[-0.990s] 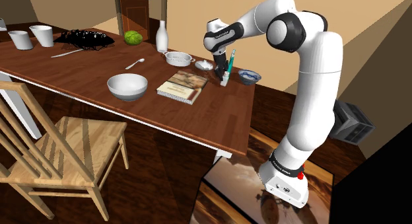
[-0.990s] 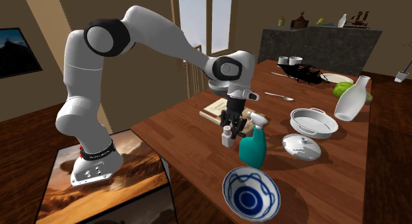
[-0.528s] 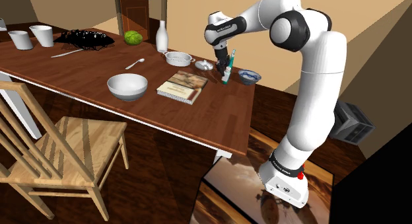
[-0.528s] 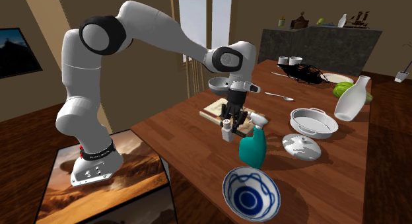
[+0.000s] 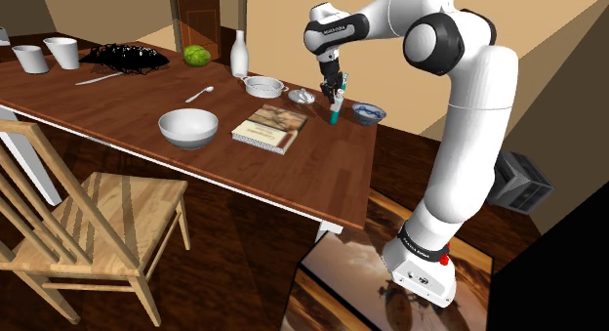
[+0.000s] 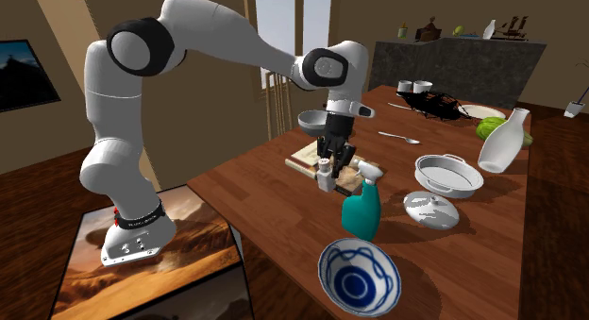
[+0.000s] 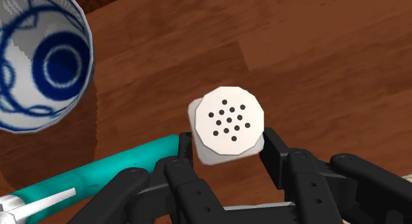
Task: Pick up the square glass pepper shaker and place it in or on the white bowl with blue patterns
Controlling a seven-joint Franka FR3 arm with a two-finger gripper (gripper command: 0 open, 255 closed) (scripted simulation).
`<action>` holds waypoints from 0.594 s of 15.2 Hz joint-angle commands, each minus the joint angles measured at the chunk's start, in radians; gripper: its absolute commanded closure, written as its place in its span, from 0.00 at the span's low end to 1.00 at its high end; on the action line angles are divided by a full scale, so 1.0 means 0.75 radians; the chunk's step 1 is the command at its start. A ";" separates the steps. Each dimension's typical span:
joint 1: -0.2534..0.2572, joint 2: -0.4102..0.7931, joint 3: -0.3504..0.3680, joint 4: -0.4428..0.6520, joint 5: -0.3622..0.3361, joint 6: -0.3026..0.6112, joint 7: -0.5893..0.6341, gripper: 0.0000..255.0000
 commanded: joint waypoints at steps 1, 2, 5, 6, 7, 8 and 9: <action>0.001 0.000 0.000 0.038 0.001 -0.038 -0.009 1.00; 0.001 -0.003 0.000 0.051 0.001 -0.054 -0.013 1.00; 0.002 -0.009 -0.001 0.096 0.001 -0.102 -0.026 1.00; 0.002 -0.011 -0.002 0.111 0.001 -0.119 -0.031 1.00; 0.003 -0.012 -0.002 0.122 0.001 -0.130 -0.034 1.00; -0.016 -0.008 -0.013 0.126 -0.001 -0.122 -0.061 1.00; -0.036 -0.003 -0.023 0.132 -0.002 -0.114 -0.089 1.00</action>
